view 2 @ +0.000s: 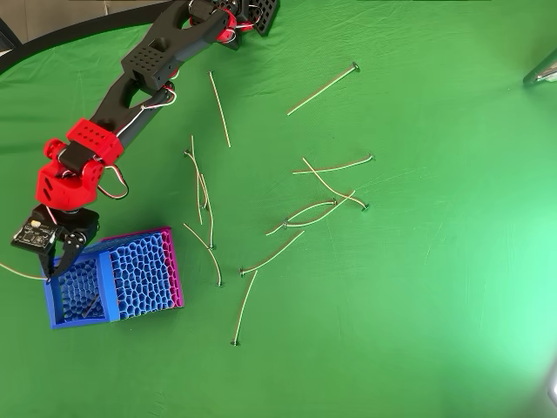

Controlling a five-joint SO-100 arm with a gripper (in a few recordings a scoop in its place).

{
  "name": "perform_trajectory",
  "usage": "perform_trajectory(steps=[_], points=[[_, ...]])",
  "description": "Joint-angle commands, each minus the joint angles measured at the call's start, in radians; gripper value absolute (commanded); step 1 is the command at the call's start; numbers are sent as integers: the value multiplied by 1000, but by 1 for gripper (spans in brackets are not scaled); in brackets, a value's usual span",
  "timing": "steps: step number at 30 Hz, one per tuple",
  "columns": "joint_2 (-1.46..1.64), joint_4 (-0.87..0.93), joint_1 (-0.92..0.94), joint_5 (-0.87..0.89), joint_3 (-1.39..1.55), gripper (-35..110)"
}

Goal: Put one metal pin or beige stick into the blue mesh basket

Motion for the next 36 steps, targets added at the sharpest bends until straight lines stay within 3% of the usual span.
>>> perform_trajectory(steps=[1, 14, 28, 31, 36], points=[[8, -25, 9, -21, 3, 1], [34, 75, -8, 14, -41, 15], [78, 104, -32, 51, -43, 11], [117, 127, -43, 72, -44, 1], [169, 130, -48, 97, -46, 1]])
